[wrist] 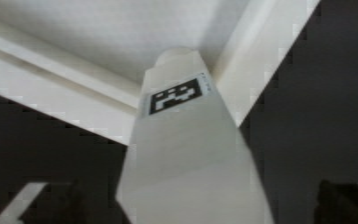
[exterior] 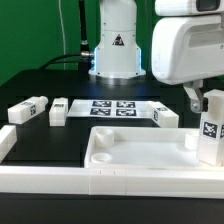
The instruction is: Assemble desk
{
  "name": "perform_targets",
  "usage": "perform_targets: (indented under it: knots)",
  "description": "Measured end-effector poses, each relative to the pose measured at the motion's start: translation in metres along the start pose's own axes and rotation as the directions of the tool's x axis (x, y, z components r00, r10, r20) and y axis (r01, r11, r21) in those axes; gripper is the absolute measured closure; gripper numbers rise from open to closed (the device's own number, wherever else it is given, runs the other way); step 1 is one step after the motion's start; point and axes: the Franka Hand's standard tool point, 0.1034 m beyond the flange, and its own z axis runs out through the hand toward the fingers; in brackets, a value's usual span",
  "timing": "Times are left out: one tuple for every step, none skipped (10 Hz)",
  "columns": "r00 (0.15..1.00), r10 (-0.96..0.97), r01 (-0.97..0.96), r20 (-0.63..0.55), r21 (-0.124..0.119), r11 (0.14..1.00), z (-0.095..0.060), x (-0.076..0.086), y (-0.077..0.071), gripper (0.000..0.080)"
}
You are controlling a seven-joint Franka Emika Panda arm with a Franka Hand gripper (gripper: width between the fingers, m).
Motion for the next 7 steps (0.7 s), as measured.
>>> perform_targets:
  knots:
    - [1.0, 0.001, -0.001, 0.0, 0.0, 1.0, 0.0001, -0.0001, 0.0001, 0.0241]
    - [1.0, 0.001, -0.001, 0.0, 0.0, 1.0, 0.0002, -0.0001, 0.0002, 0.0435]
    - [1.0, 0.001, -0.001, 0.0, 0.0, 1.0, 0.0002, -0.0002, 0.0004, 0.0435]
    - [1.0, 0.013, -0.013, 0.0, 0.0, 1.0, 0.0002, -0.0002, 0.0004, 0.0511]
    - [1.0, 0.027, -0.027, 0.0, 0.0, 1.0, 0.0002, -0.0003, 0.0007, 0.0511]
    - [1.0, 0.026, -0.026, 0.0, 0.0, 1.0, 0.0002, -0.0003, 0.0007, 0.0511]
    - [0.998, 0.064, -0.064, -0.001, 0.004, 0.998, 0.0003, -0.0004, 0.0011, 0.0511]
